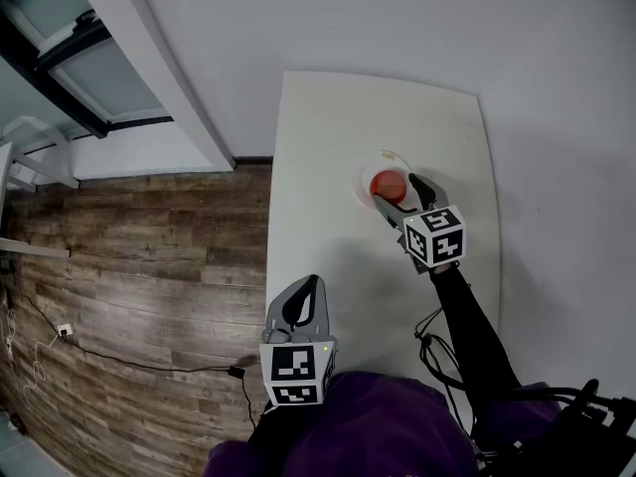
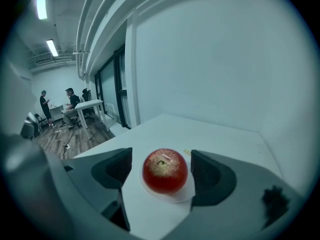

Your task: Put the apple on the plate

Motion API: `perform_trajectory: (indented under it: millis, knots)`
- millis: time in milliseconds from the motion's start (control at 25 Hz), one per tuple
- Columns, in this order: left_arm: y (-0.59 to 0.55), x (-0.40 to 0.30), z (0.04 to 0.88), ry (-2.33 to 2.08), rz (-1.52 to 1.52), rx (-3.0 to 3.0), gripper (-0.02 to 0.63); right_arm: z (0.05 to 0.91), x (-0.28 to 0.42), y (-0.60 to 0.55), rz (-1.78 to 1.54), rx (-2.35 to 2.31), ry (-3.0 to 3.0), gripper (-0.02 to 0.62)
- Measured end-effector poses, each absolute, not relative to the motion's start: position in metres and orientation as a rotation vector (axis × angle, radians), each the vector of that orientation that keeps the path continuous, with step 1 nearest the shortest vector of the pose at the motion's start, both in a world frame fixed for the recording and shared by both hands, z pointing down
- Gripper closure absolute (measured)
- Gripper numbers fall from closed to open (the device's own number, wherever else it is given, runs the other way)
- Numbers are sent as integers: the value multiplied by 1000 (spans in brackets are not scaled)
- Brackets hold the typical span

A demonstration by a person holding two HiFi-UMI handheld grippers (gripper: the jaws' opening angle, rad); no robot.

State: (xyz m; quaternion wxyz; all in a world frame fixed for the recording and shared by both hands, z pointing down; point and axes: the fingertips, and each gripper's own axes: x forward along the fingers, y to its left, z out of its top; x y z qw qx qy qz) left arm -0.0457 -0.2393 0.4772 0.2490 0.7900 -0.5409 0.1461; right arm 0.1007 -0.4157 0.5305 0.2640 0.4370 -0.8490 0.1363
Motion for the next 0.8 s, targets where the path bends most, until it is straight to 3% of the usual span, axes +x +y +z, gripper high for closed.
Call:
perform_trajectory:
  millis: [800]
  knots:
    - [-221, -43, 455, -1518, 329, 2177, 601, 467, 102, -330, 348, 1210, -2421, 242]
